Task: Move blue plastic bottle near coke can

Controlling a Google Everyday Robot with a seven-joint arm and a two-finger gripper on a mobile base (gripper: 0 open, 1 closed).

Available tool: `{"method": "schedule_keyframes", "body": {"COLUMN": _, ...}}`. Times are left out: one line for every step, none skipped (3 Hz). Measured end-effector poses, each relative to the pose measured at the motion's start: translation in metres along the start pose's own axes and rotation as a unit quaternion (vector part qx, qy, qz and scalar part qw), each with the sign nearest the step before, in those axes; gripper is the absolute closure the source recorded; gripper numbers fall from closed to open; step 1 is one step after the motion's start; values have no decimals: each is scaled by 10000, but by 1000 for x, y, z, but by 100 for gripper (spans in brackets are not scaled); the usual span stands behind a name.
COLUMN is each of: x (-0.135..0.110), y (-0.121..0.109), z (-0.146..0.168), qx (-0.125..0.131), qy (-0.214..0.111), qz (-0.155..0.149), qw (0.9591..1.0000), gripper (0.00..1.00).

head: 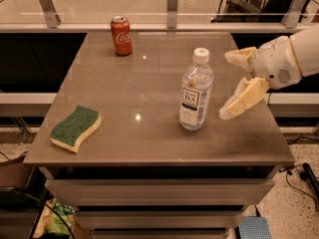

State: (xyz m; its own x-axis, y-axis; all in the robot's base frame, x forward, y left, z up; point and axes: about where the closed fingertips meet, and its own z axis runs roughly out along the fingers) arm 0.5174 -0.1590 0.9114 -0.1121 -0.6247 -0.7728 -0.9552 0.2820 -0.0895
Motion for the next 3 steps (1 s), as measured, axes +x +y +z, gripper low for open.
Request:
{"method": "schedule_keyframes", "body": {"x": -2, "y": 8, "z": 22, "qx": -245, "qy": -381, "qz": 33, "qw": 9990, "gripper": 0}}
{"method": "schedule_keyframes", "body": {"x": -7, "y": 19, "z": 35, "qx": -411, "qy": -704, "qz": 15, "qw": 9967, "gripper": 0}}
{"method": "schedule_keyframes", "body": {"x": -16, "y": 29, "z": 43, "qx": -524, "qy": -1019, "qz": -85, "qw": 9934, "gripper": 0}}
